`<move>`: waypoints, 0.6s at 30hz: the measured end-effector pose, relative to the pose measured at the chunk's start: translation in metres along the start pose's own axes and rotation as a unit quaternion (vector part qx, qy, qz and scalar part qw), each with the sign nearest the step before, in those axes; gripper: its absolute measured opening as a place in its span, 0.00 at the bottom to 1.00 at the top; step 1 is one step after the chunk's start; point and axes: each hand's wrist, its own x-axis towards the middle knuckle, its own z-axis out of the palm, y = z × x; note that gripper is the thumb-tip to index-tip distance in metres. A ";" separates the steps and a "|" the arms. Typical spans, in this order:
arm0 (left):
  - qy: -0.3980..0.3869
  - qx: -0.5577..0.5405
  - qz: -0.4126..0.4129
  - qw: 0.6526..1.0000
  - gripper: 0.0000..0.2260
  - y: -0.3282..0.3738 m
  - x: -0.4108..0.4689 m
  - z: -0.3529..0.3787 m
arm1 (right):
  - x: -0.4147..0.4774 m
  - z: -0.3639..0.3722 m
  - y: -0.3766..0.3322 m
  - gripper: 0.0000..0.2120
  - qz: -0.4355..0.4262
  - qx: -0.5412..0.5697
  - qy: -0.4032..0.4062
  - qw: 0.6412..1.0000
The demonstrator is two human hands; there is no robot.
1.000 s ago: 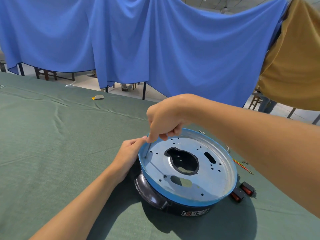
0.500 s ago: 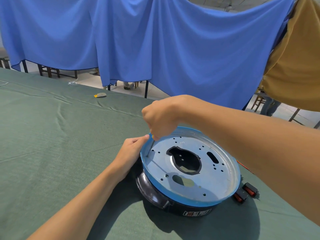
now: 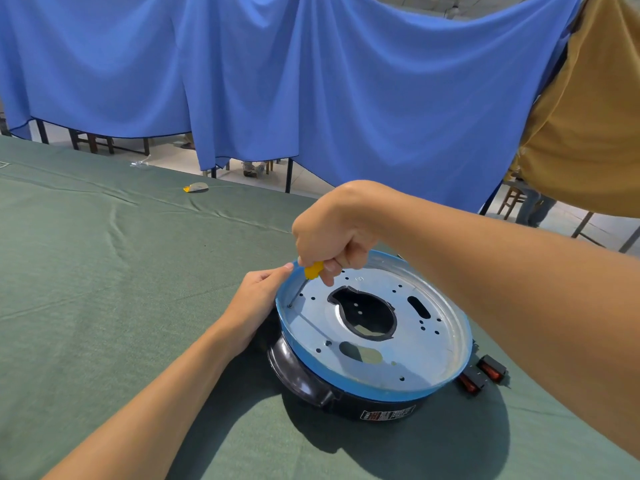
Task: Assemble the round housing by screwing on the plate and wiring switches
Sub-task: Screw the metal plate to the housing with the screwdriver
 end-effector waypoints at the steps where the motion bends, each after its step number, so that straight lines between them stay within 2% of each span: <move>1: 0.002 0.007 -0.007 1.000 0.18 0.001 0.000 -0.001 | -0.001 0.002 0.005 0.17 -0.003 0.027 0.005 1.000; 4: 0.031 0.051 -0.032 0.998 0.28 0.006 0.000 -0.004 | -0.007 0.016 0.029 0.18 -0.016 0.072 0.051 0.996; 6: 0.036 0.102 -0.032 0.994 0.31 0.009 -0.002 -0.007 | -0.014 0.029 0.049 0.20 -0.029 0.067 0.119 0.990; 9: 0.021 0.162 -0.062 0.985 0.22 0.015 -0.004 -0.011 | -0.023 0.052 0.081 0.24 -0.035 0.118 0.192 0.974; 12: -0.006 0.205 -0.114 0.972 0.14 0.023 -0.008 -0.013 | -0.020 0.083 0.108 0.26 0.007 0.142 0.268 0.953; 16: 0.004 0.268 -0.143 0.953 0.09 0.032 -0.013 -0.006 | -0.009 0.119 0.133 0.23 0.078 0.093 0.411 0.904; 18: 0.009 0.291 -0.152 0.944 0.07 0.035 -0.015 -0.001 | -0.004 0.130 0.140 0.23 0.119 0.080 0.455 0.879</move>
